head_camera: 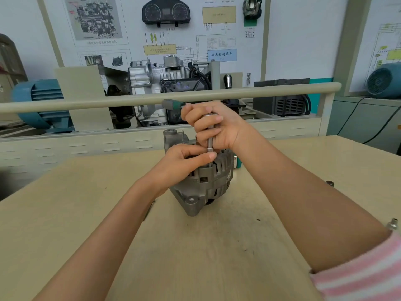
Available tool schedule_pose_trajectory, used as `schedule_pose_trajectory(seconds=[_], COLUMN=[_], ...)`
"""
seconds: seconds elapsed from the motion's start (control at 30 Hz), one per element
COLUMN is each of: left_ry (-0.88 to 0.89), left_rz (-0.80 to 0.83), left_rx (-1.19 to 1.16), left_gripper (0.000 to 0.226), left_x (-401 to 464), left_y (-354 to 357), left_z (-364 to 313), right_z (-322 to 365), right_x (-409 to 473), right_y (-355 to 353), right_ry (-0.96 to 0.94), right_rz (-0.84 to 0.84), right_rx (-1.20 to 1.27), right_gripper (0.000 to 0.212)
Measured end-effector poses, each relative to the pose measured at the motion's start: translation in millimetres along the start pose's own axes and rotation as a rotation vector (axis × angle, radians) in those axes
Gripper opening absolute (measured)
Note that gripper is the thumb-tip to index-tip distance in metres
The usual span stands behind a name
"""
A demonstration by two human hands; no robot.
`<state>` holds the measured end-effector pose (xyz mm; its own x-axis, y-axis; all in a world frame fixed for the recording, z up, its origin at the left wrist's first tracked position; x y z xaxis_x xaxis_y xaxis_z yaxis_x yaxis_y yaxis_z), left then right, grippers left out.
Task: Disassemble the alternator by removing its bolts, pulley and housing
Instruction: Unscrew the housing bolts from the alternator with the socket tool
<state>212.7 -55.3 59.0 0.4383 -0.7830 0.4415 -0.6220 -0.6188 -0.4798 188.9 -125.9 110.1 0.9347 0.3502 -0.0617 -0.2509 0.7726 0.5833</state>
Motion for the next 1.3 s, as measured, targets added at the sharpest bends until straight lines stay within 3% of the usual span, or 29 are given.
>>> schedule_pose_trajectory(seconds=[0.07, 0.13, 0.23, 0.37, 0.43, 0.5, 0.67, 0.8, 0.9, 0.97, 1.03, 1.13, 1.23, 1.3], left_ry=[0.001, 0.015, 0.051, 0.077, 0.053, 0.03, -0.015, -0.069, -0.079, -0.062, -0.043, -0.025, -0.011, -0.005], left_rz=[0.003, 0.003, -0.028, -0.051, -0.046, -0.047, -0.026, -0.006, 0.004, 0.023, 0.009, -0.023, -0.041, -0.046], left_rx=[-0.022, -0.053, -0.043, 0.002, -0.001, -0.014, -0.008, 0.007, -0.045, -0.061, -0.062, -0.068, -0.059, -0.036], left_gripper=[0.016, 0.015, 0.015, 0.033, 0.04, 0.035, 0.018, 0.033, 0.016, 0.013, 0.012, 0.012, 0.014, 0.031], left_x=[0.1, -0.1, 0.1, -1.3, -2.5, -3.9, -1.8, 2.1, 1.9, 2.2, 2.4, 1.4, 0.4, -0.3], left_y=[-0.5, 0.0, -0.1, -0.4, 0.0, 0.4, 0.1, -1.1, -1.5, -1.4, -1.4, -1.0, 0.5, 1.5], left_z=[0.4, -0.2, -1.6, -3.9, -3.0, -2.8, -0.9, 3.3, 3.2, 3.3, 3.5, 2.7, 1.2, -0.4], right_z=[-2.8, -2.9, 1.1, 0.8, 0.0, 1.7, 9.0, 5.2, -1.0, -5.3, -6.4, -0.8, 3.8, 3.0], right_x=[1.6, -1.4, -7.7, -24.4, -20.3, -14.3, -7.4, 4.6, 10.2, 10.1, 9.8, 4.2, -5.3, -17.8], right_y=[2.0, 1.2, -5.7, -10.6, -8.7, -8.2, -13.9, -9.5, -4.7, -6.5, -8.2, -7.6, -10.1, -12.7], right_ry=[0.061, 0.023, -0.23, -0.84, -0.882, -0.763, -0.474, -0.1, 0.112, 0.234, 0.24, 0.007, -0.418, -0.773], right_rz=[0.081, 0.04, -0.22, -0.761, -0.803, -0.806, -0.661, -0.268, 0.0, 0.122, 0.172, -0.001, -0.437, -0.724], right_rx=[0.077, 0.078, 0.1, 0.096, 0.077, 0.014, -0.002, -0.02, 0.024, 0.177, 0.267, 0.152, 0.126, 0.141], right_gripper=[0.016, 0.014, 0.024, 0.026, 0.025, 0.025, 0.031, 0.031, 0.028, 0.043, 0.043, 0.019, 0.027, 0.023])
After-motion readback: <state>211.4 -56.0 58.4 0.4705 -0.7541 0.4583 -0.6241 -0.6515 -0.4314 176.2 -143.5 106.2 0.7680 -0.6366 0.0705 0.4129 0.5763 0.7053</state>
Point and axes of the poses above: each hand's wrist, its own x-axis towards the middle knuckle, its own y-axis out of the palm, z = x × y, the point moved 5 cm from there along x, towards the middle knuckle, and after that the axes turned 5 degrees about y, right-handed, at the moved point
